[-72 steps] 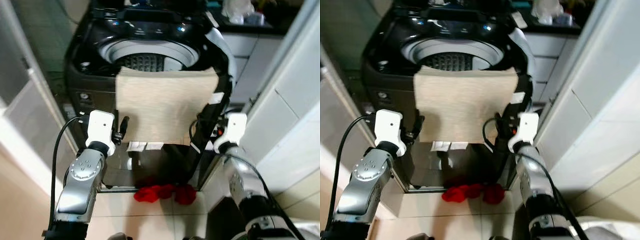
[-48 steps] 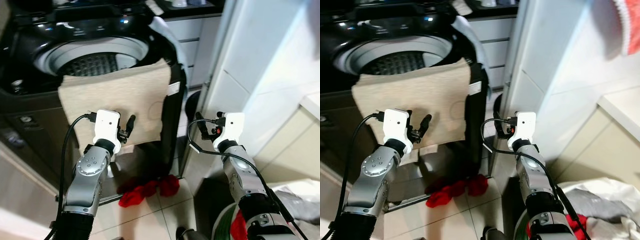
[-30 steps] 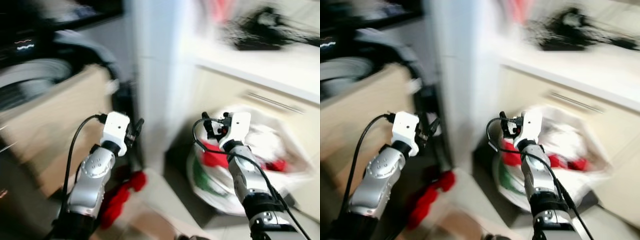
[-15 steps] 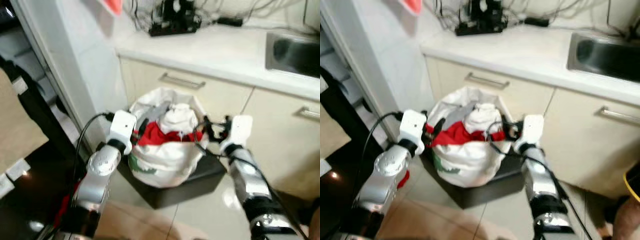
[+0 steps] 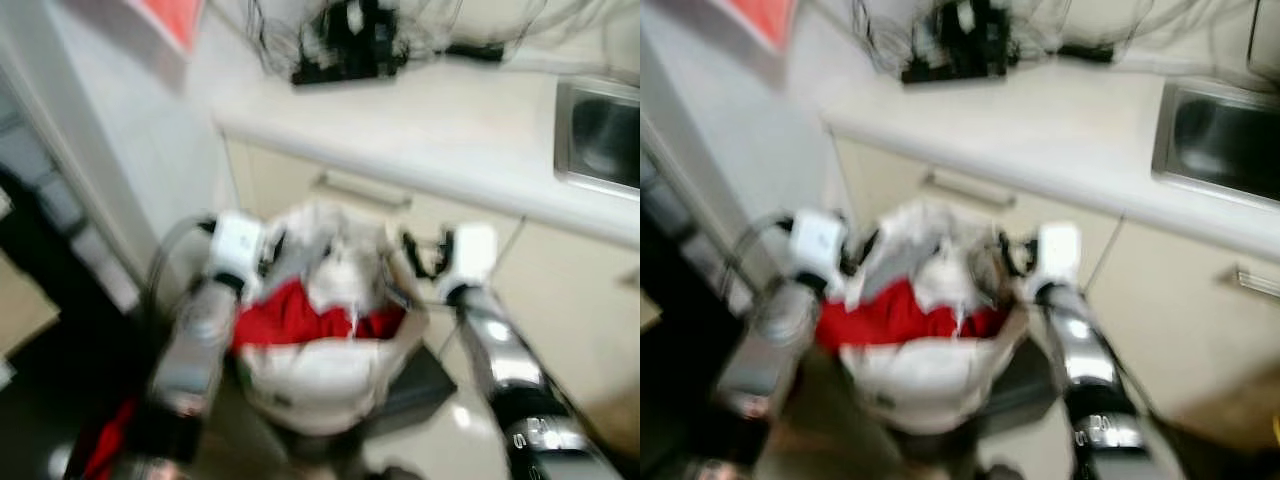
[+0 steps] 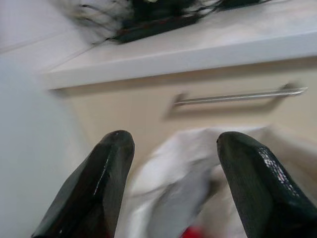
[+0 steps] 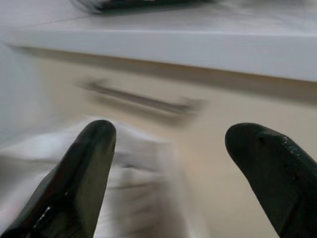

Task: Clothes washing

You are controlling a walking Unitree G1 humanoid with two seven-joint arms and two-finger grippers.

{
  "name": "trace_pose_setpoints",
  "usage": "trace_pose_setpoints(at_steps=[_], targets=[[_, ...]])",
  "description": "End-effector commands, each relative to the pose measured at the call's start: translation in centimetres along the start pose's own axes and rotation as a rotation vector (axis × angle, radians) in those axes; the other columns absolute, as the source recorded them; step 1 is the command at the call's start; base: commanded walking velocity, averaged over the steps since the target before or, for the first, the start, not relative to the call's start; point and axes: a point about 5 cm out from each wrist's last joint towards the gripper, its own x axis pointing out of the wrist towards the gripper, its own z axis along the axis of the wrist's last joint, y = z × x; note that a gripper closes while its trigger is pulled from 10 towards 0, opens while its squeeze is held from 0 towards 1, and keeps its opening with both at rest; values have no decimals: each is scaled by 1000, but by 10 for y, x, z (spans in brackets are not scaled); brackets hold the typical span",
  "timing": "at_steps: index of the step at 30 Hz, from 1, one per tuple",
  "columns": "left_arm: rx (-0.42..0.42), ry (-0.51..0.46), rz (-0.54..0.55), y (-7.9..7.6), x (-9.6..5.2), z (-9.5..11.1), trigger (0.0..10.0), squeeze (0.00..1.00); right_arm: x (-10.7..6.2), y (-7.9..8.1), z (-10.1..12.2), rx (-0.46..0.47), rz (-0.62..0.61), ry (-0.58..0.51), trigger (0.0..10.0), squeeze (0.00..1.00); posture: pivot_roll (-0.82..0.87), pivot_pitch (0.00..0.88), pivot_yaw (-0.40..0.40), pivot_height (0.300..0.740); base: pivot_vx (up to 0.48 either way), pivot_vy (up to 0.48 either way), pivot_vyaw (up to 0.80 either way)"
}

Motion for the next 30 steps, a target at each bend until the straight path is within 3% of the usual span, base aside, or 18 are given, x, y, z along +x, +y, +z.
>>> trace_pose_setpoints(at_steps=[1,2,4,7,17,20,21,22,24,26,27,30], targets=[[21,-2,31,13,-3,1,10000,0,5,11,1,-12,23,16,10000,0,-61,0,24,740,0,0,0],[20,3,37,14,-3,1,10000,0,7,11,3,-93,34,30,10000,0,-61,0,24,740,0,0,0],[22,6,40,15,-3,0,10000,0,8,11,2,-125,50,55,10000,0,-62,0,26,740,0,0,0],[23,16,39,13,-4,0,10000,0,8,4,-7,-252,156,182,10000,0,-65,0,24,740,0,0,0],[52,65,-3,10,-11,8,10000,0,7,-22,-22,-393,195,388,10000,0,-28,0,17,740,0,0,0],[74,112,15,19,-25,12,10000,0,7,-27,-24,-440,181,432,10000,0,9,0,9,740,0,0,0],[76,124,36,26,-31,15,10000,0,7,-28,-24,-485,185,443,10000,0,22,0,7,740,0,0,0],[77,165,76,38,-47,20,10000,0,10,-26,-22,-587,217,456,10000,0,54,29,2,740,0,0,0],[67,168,90,41,-55,24,10000,0,12,-25,-20,-620,229,453,10000,0,76,63,-2,740,0,0,0],[68,170,95,40,-62,28,10000,0,14,-23,-18,-642,243,446,10000,0,93,88,-10,740,0,0,0],[67,161,94,34,-75,36,10000,0,18,-21,-11,-671,253,416,10000,0,111,125,-19,740,0,0,0],[60,169,80,21,-84,39,10000,0,23,-16,-6,-705,259,392,10000,0,134,155,-38,740,0,0,0]])
